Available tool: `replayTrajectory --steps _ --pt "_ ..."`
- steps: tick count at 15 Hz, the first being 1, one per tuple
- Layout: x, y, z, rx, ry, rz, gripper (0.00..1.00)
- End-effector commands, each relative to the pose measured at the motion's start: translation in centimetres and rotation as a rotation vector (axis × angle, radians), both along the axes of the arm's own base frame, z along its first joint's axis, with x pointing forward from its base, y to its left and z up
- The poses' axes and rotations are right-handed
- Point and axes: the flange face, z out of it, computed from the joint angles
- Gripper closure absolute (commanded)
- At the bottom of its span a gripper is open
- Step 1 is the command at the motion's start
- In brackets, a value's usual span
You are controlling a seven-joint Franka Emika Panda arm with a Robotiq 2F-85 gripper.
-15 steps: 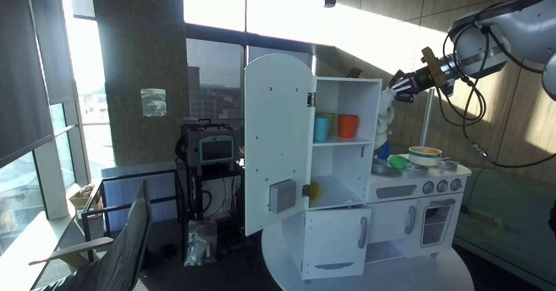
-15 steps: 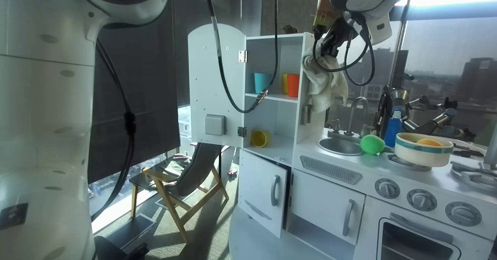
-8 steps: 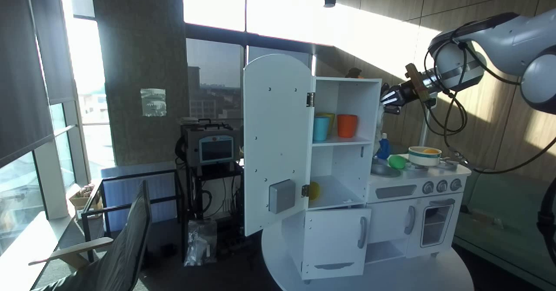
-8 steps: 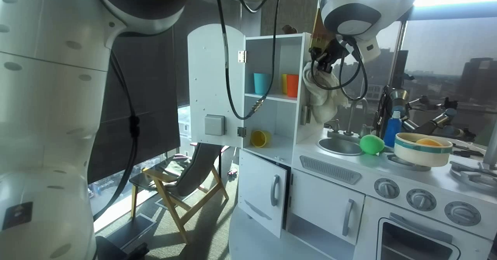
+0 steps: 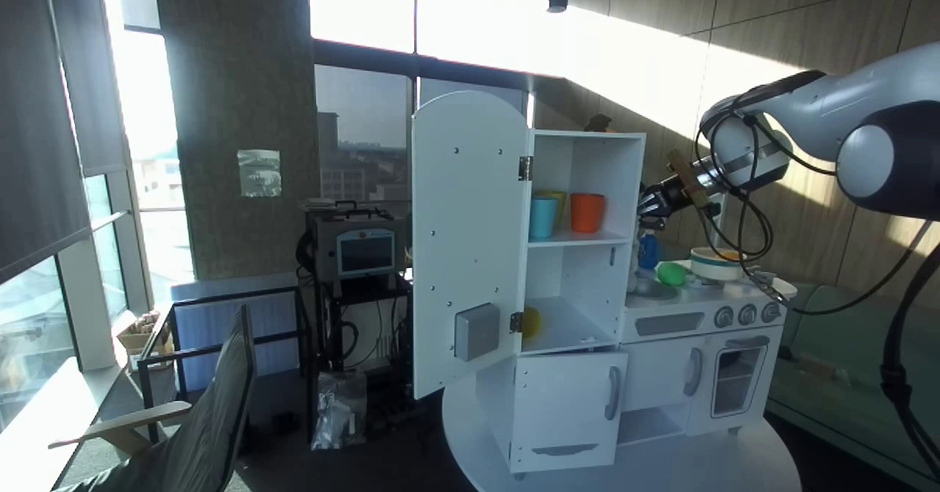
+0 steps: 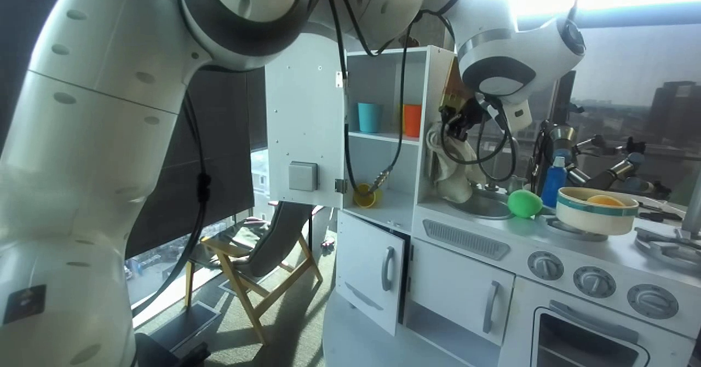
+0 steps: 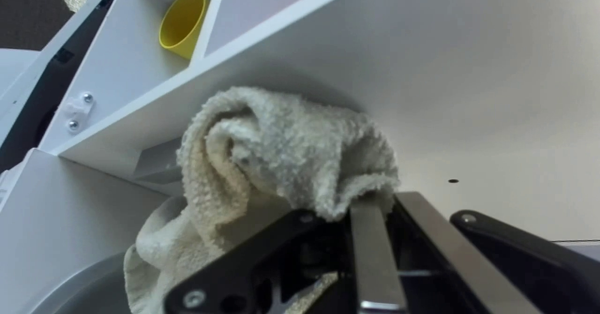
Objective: Use the white towel to clean the side and bottom of the top cabinet
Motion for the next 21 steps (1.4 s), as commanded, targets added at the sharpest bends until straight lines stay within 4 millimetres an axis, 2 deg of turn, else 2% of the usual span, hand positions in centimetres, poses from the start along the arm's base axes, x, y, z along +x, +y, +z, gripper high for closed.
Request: replayTrajectory --steps 1,3,6,10,12,15,17,21 --pt "2.5 0.9 0.3 -0.021 0.027 0.016 0.94" --pt "3.4 0.8 1.2 -0.055 0.019 0.018 0.94" --pt "4.0 1.1 3.9 -0.102 0.011 0.016 0.94" --pt "2.5 0.9 8.4 -0.174 -0.045 0.009 0.95" --pt "1.4 0.9 9.5 -0.191 -0.059 0.001 0.95" --pt "0.0 1.1 9.3 -0.143 -0.049 0.071 0.96" --pt "-1.0 1.5 8.2 -0.092 -0.046 0.16 0.96" --pt "-1.5 1.3 4.2 -0.017 -0.015 0.271 0.95"
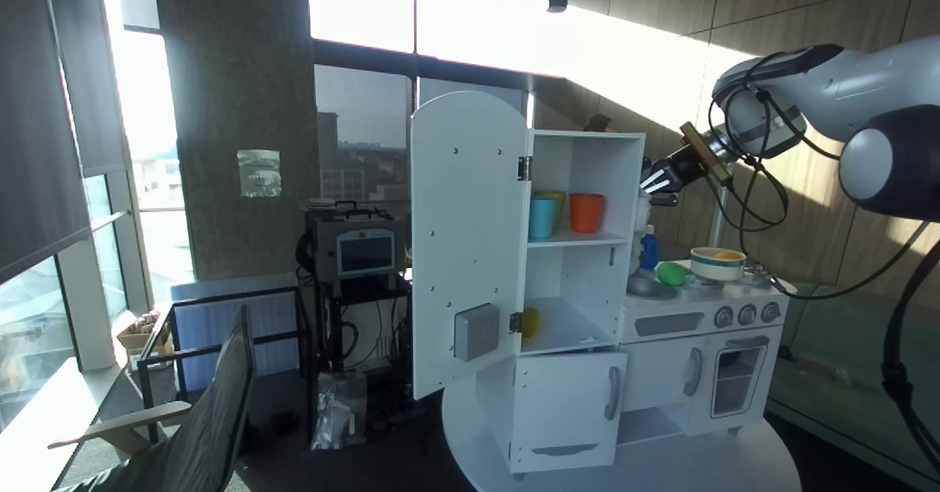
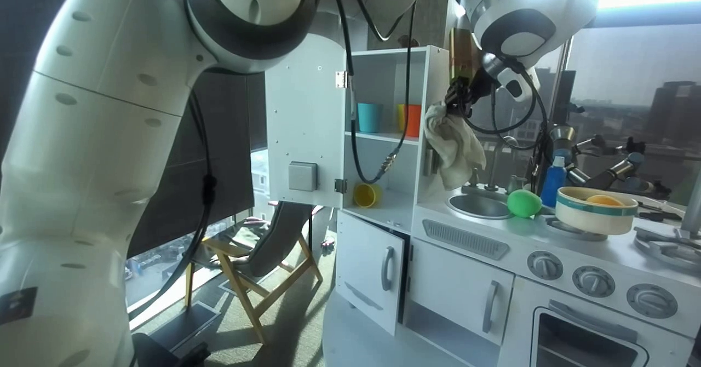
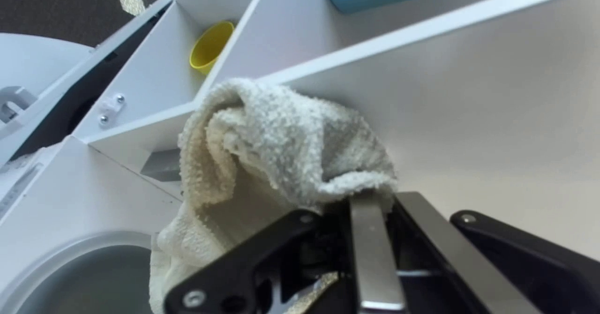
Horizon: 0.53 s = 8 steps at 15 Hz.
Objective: Use the white towel to clean the side and bottom of the top cabinet
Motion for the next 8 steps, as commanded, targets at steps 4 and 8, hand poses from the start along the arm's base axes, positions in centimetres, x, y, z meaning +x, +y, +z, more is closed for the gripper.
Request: replayTrajectory --steps 4,8 --pt "1.0 1.2 -4.5 0.037 0.062 0.113 0.93" --pt "0.8 0.6 -4.2 -0.093 0.138 0.039 0.94"
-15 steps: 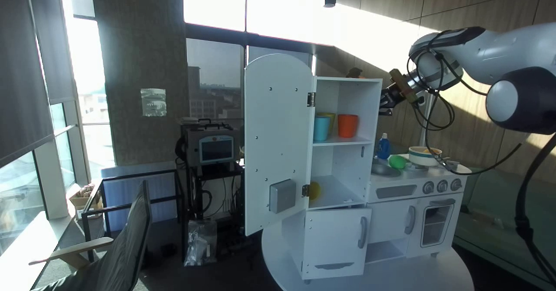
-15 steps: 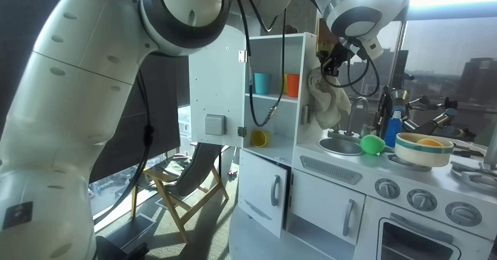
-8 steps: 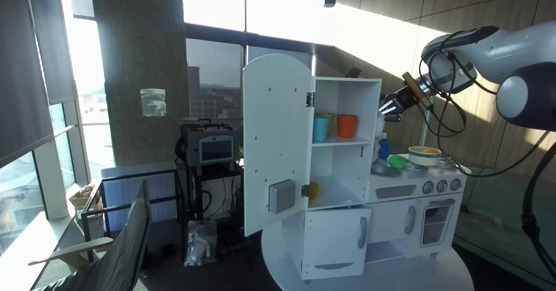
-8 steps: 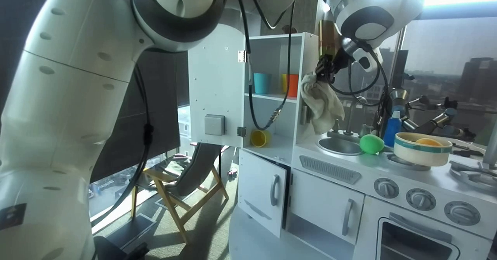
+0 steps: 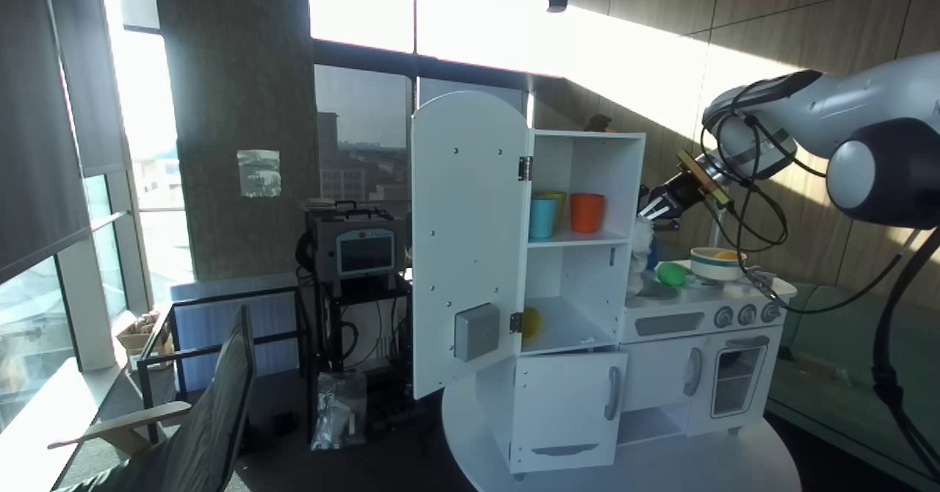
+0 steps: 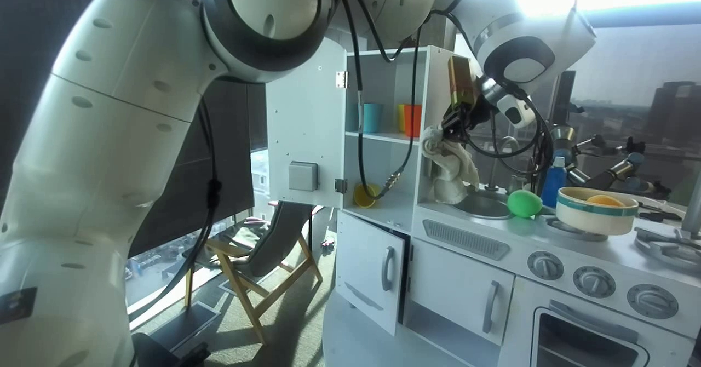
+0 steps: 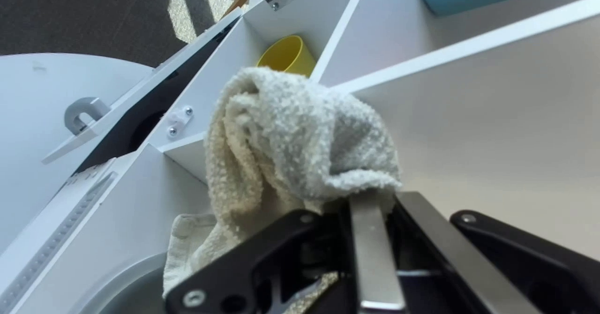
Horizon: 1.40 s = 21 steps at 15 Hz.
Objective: Use the white towel to clean the side and bottom of the top cabinet
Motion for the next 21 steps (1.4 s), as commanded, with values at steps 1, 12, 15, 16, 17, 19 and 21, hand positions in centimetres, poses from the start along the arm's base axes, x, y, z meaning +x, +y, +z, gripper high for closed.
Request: replayTrajectory --steps 1,12,15,16,17,19,21 --pt "0.0 0.8 1.6 -0.11 0.051 -0.038 0.94" --pt "-8.7 1.6 4.5 -0.49 0.314 -0.056 0.96" --pt "-10.5 3.6 4.8 -0.577 0.357 0.004 0.96" --pt "-10.9 4.2 4.6 -0.6 0.375 0.029 0.96" --pt "-11.3 4.9 4.0 -0.617 0.396 0.052 0.96" --pt "-12.6 6.4 3.6 -0.663 0.417 0.074 0.96" --pt "-13.3 7.8 2.6 -0.696 0.446 0.113 0.96"
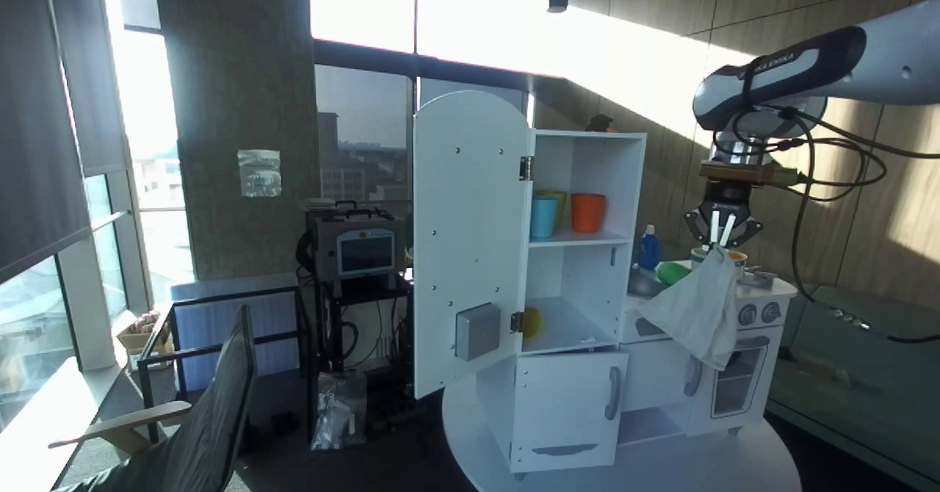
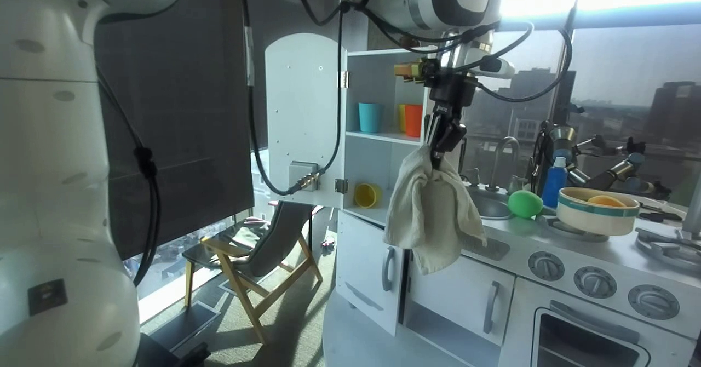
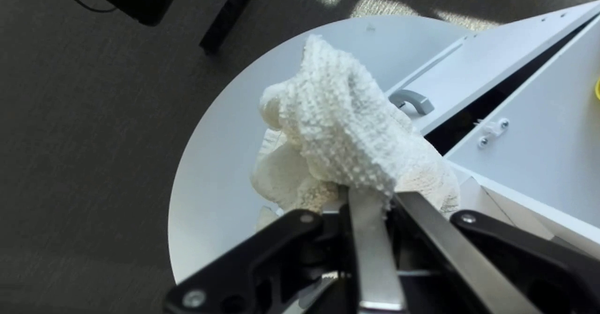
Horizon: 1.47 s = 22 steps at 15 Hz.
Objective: Use the white towel to clean the side and bottom of the top cabinet
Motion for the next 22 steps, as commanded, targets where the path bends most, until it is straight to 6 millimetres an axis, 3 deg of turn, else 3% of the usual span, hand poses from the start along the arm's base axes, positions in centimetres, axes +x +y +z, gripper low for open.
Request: replayTrajectory --steps 1,7,10,13,18,22 --pt "-2.3 3.0 -1.0 -0.05 0.041 0.046 0.96" --pt "-0.2 9.1 -4.8 -0.1 0.082 0.215 0.96" --pt "2.3 12.1 -5.8 -0.189 0.0 0.287 0.96" --pt "3.7 13.8 -6.6 -0.242 -0.125 0.305 0.94" --pt "1.2 14.7 -8.8 -0.282 -0.221 0.377 0.95" --pt "-0.7 16.7 -12.4 -0.323 -0.287 0.455 0.95"
